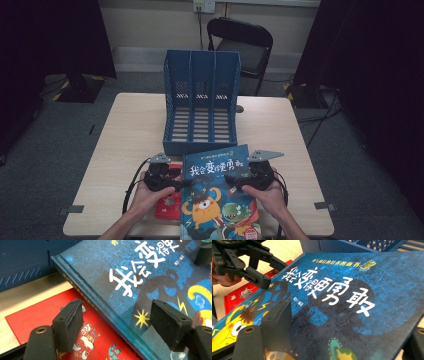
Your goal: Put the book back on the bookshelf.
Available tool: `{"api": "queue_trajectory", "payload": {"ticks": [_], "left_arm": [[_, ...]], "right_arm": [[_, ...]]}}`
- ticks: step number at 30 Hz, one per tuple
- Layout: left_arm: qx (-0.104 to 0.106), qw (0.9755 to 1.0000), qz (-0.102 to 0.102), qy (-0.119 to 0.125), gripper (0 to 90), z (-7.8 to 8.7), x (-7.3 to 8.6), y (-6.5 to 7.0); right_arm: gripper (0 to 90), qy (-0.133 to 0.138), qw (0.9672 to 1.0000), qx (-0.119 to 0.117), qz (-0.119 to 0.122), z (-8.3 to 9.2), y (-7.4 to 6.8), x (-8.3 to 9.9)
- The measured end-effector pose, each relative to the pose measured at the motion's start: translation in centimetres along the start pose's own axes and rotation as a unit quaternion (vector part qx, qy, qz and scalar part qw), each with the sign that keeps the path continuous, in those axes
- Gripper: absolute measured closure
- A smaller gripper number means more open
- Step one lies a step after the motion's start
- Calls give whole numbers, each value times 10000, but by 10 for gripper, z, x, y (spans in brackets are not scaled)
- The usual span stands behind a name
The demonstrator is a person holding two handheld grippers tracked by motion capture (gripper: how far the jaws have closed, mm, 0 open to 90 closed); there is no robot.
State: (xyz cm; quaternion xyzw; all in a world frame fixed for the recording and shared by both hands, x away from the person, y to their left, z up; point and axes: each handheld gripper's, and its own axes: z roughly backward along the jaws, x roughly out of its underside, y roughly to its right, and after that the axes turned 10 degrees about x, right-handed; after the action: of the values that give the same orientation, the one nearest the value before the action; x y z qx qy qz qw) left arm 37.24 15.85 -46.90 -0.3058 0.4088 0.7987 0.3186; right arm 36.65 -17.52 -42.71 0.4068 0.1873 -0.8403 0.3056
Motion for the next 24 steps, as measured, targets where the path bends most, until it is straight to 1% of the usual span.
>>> {"api": "queue_trajectory", "payload": {"ticks": [3, 4, 5, 6, 9, 12, 15, 17, 18, 23, 24], "left_arm": [[103, 9999, 59, 67, 247, -1, 0, -2], [210, 9997, 88, 68, 248, -2, -1, -3], [210, 9997, 88, 68, 265, -2, -1, -3], [304, 9994, 138, 78, 259, -4, -2, -3], [305, 9994, 129, 85, 251, -5, -2, -2], [421, 9988, 210, 135, 245, -6, -2, -3], [467, 9985, 253, 154, 212, -9, -3, -3], [573, 9976, 333, 197, 200, -11, -4, -3], [663, 9966, 433, 207, 198, -12, -5, -4], [707, 9963, 454, 173, 210, -12, -6, -4], [748, 9961, 453, 97, 213, -11, -7, -5]], "right_arm": [[239, 74, 9999, 9, 84, 3, -2, -1], [241, 82, 9999, 21, 109, 3, -3, -1], [241, 82, 9999, 21, 109, 3, -3, -1], [245, 101, 9999, 18, 125, 4, -3, -1], [247, 81, 9998, 64, 150, 6, -4, -2], [251, 102, 9997, 93, 185, 8, -7, -3], [260, 155, 9996, 90, 234, 10, -8, -4], [272, 181, 9995, 63, 241, 11, -8, -4], [293, 217, 9994, 22, 252, 12, -7, -5], [297, 218, 9995, -29, 232, 12, -6, -5], [300, 210, 9995, -40, 221, 11, -5, -6]]}}
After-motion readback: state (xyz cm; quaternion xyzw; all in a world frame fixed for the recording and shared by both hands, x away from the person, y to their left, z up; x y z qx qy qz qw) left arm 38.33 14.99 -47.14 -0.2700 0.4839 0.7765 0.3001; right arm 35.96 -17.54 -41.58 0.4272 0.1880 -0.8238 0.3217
